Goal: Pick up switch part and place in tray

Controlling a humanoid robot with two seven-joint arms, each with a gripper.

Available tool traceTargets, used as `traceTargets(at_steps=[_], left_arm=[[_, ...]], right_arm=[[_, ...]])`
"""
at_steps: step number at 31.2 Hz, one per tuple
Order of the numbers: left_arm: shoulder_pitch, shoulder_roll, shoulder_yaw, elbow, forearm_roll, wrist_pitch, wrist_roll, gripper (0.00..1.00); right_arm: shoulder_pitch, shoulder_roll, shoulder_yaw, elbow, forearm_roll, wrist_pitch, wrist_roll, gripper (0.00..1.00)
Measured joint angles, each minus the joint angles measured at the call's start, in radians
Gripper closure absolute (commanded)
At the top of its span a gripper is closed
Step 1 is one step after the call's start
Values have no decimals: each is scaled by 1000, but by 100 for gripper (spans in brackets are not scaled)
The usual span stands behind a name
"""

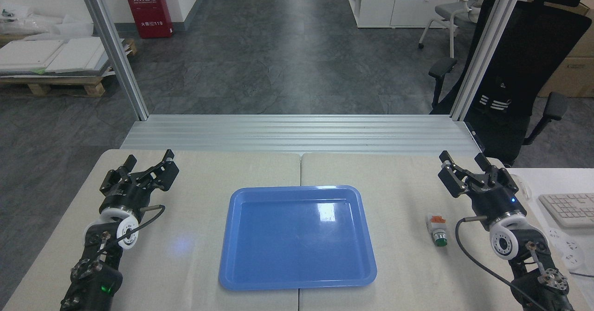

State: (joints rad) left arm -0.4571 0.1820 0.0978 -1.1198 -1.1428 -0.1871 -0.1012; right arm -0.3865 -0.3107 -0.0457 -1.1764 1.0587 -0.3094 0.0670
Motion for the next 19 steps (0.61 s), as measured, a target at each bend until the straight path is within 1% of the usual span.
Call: traceTargets(at_steps=[10, 19], left_arm=[[0, 0, -1, 0, -1, 0, 0, 0], [0, 1, -1, 0, 0, 0, 0, 0]], right_arm=[[3, -4, 5, -8, 2, 69, 27, 2], [-1, -10, 8, -8, 4, 82, 33, 2]])
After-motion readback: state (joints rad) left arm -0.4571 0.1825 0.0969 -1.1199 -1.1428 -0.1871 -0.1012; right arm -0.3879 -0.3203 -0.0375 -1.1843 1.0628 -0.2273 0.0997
